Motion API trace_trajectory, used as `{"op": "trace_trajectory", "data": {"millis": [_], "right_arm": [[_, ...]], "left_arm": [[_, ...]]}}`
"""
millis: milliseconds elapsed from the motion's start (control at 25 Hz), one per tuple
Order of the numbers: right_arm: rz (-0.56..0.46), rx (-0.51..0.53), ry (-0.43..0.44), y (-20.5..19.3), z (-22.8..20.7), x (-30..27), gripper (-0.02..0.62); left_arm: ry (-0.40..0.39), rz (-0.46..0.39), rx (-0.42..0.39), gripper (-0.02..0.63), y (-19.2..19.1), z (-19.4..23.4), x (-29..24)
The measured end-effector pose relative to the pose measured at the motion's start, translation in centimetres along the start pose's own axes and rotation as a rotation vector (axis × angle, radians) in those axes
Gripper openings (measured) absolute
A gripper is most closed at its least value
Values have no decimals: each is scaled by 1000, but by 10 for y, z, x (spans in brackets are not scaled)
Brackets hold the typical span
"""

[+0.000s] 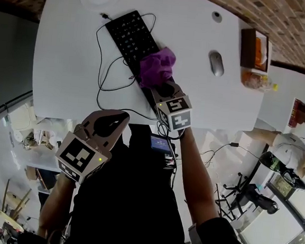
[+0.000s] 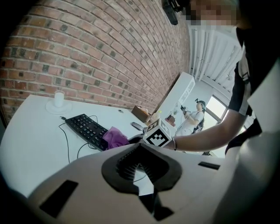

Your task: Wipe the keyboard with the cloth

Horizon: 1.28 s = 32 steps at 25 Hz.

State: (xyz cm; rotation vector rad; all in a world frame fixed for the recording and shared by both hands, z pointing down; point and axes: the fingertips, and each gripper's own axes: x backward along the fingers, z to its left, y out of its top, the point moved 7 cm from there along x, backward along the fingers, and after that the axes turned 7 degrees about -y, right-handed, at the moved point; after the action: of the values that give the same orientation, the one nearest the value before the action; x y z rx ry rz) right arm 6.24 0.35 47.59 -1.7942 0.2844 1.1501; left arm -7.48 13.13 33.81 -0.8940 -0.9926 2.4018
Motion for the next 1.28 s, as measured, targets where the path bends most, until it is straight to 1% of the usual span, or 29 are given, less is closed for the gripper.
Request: {"op": "trace_trajectory", "data": {"millis": [360, 760, 1280], "right_arm": [[5, -25, 19, -30, -4, 23, 77], [2, -10, 31, -57, -6, 41, 75], [10, -24, 57, -94, -8, 68, 77]], "left_arm": [[-16, 6, -13, 14, 3, -20, -22], [-31, 24, -28, 15, -2, -42, -44], [-47, 47, -47, 15, -8, -75, -68]]}}
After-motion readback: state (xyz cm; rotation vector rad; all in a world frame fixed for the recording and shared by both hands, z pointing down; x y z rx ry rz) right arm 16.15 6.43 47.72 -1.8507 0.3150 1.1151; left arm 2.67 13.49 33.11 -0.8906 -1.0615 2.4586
